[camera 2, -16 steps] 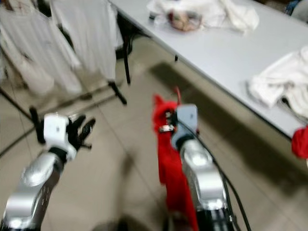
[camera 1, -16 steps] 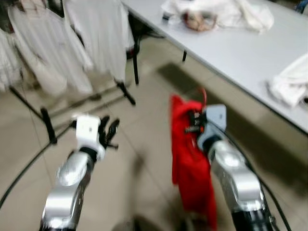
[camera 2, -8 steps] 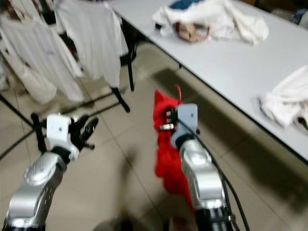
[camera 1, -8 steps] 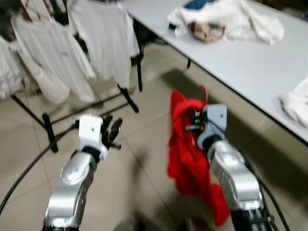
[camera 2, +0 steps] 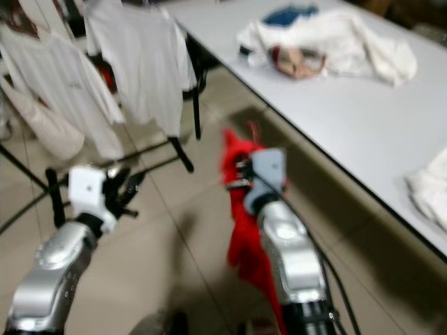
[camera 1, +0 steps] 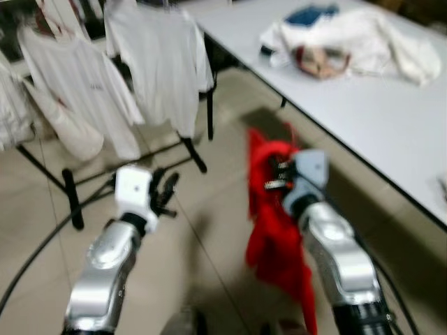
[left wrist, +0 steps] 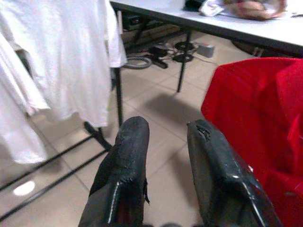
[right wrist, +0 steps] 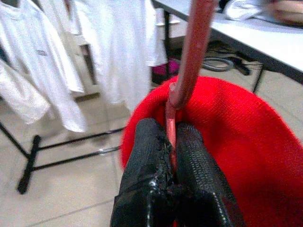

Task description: Hang hanger

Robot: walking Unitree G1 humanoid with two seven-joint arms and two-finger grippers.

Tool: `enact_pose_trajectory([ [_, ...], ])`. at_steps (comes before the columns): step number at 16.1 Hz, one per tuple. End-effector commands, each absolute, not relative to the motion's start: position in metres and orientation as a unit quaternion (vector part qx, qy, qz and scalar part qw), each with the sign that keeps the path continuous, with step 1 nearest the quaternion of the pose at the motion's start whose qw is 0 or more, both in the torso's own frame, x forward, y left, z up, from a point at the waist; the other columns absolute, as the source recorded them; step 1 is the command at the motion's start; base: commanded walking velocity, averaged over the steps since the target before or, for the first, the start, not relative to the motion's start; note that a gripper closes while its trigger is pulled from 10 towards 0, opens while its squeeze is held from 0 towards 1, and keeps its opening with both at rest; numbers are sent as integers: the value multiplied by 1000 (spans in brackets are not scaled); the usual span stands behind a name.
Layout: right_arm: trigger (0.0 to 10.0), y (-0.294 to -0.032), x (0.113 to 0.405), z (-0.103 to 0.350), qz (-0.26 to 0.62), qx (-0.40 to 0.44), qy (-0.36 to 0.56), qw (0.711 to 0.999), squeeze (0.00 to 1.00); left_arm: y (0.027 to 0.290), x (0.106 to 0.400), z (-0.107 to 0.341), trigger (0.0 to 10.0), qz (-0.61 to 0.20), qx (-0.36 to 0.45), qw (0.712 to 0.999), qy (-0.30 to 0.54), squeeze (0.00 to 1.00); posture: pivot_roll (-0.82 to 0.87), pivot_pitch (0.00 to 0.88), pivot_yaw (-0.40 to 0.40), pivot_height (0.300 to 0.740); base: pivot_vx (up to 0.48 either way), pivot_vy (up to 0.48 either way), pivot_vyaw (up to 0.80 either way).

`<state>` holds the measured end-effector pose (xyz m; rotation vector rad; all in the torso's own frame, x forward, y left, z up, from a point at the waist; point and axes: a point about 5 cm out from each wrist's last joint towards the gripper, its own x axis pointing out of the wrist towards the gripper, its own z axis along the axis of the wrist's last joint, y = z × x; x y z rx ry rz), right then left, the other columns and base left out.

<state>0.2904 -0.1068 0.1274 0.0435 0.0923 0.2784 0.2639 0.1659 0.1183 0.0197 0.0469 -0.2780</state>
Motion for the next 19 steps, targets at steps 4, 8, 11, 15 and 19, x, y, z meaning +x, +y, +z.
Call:
enact_pose_trajectory([
  [4,10000,-113,292,135,133,18,24,991,0,161,264,120,10000,-145,11,989,20,0,-53,145,43,740,408,0,0],
  [8,10000,-113,292,135,134,13,21,991,0,161,264,120,10000,-145,11,989,20,0,-53,143,42,740,412,0,0],
  [11,10000,-112,291,135,154,-3,15,988,0,161,265,120,10000,-146,12,989,19,0,-52,141,40,740,411,0,0],
  [15,10000,-106,290,133,166,7,28,986,0,160,265,121,10000,-148,12,989,18,0,-52,136,40,740,412,0,0],
  [19,10000,-106,291,140,178,-34,3,983,0,158,265,121,10000,-152,14,988,16,0,-54,128,40,740,412,0,200],
])
